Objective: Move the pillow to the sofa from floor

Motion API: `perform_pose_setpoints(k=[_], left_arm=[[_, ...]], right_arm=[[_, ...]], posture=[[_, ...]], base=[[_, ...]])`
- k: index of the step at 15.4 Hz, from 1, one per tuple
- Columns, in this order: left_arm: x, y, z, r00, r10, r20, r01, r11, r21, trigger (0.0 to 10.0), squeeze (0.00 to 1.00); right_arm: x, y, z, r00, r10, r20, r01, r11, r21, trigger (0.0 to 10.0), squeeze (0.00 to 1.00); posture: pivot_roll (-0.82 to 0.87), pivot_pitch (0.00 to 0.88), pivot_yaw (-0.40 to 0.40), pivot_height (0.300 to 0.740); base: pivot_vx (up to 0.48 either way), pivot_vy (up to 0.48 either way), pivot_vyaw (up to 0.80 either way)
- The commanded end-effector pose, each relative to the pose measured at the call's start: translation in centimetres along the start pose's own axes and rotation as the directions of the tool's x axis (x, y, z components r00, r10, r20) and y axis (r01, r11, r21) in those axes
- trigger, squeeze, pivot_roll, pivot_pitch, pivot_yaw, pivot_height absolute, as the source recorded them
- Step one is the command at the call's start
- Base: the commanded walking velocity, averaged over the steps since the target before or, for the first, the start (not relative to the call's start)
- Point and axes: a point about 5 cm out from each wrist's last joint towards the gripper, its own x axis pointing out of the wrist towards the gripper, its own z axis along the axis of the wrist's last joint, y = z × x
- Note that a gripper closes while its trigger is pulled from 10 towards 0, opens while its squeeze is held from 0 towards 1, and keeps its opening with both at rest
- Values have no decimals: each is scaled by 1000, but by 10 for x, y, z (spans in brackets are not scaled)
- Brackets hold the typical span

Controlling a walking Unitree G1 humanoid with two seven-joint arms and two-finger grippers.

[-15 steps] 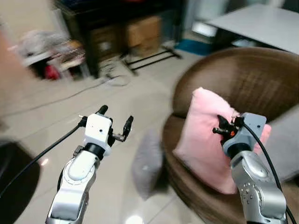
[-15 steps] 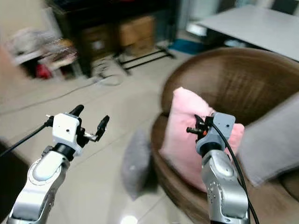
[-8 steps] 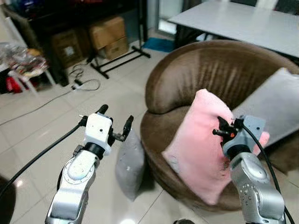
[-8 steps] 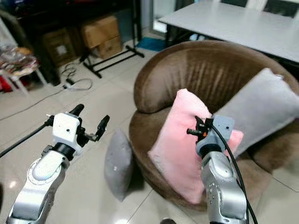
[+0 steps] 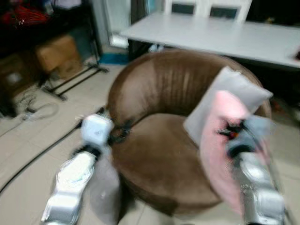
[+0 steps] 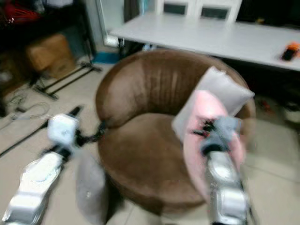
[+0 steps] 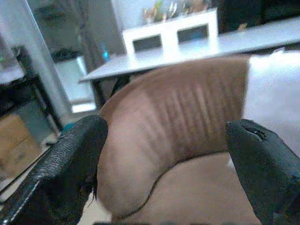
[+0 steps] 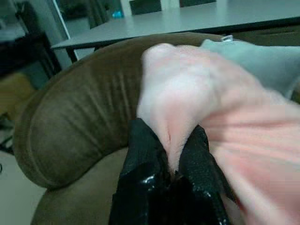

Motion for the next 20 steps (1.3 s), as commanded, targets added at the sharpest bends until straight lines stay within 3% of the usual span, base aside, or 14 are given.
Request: perform_pose_setpoints(k=[1,8,10,11,12,14,15,17,19,20], left_arm=[[4,-7,5,999,-25,20,25,1000,-8,10000,0],[-1,-11,2,996,-85,6,85,996,-14,10000,0],[-9,-20,-6,975,-214,-56,210,976,-63,10000,0],[-17,-28,-10,941,-328,-88,321,943,-82,10000,0],[-20,-31,-12,922,-374,-98,363,925,-110,10000,0],[-25,-34,-18,863,-478,-161,463,878,-123,10000,0],[-26,-34,-19,856,-489,-167,475,872,-121,10000,0],[-30,-32,-18,841,-510,-178,494,860,-128,10000,0],[-31,-32,-18,838,-514,-180,497,857,-133,10000,0],[-35,-33,-17,828,-530,-181,511,847,-146,10000,0]], right_arm=[[0,-5,15,997,-5,77,6,1000,-17,10000,0],[5,9,16,992,110,61,-108,994,-24,10000,0],[10,18,16,987,154,50,-154,988,-12,10000,0],[14,24,13,984,177,29,-177,984,-14,10000,0],[18,29,10,982,188,13,-188,982,-3,10000,0],[43,34,-3,992,119,-49,-118,993,26,10000,0],[47,35,-4,993,108,-57,-107,994,23,10000,0],[73,33,-12,993,7,-115,-6,1000,9,10000,0],[80,34,-14,992,-2,-123,4,1000,12,10000,0],[94,30,-9,994,-51,-95,53,998,25,10000,0]], posture=[[-72,0,46,740],[-64,0,37,740],[-62,0,33,740],[-60,0,32,740],[-58,0,30,740],[-51,0,29,740],[-50,0,28,740],[-43,0,23,740],[-39,0,20,740],[-26,0,11,740]], base=[[277,0,0],[118,0,0],[0,0,0],[0,0,0],[0,0,0],[0,0,0],[0,0,0],[0,0,0],[0,0,0],[0,0,0]])
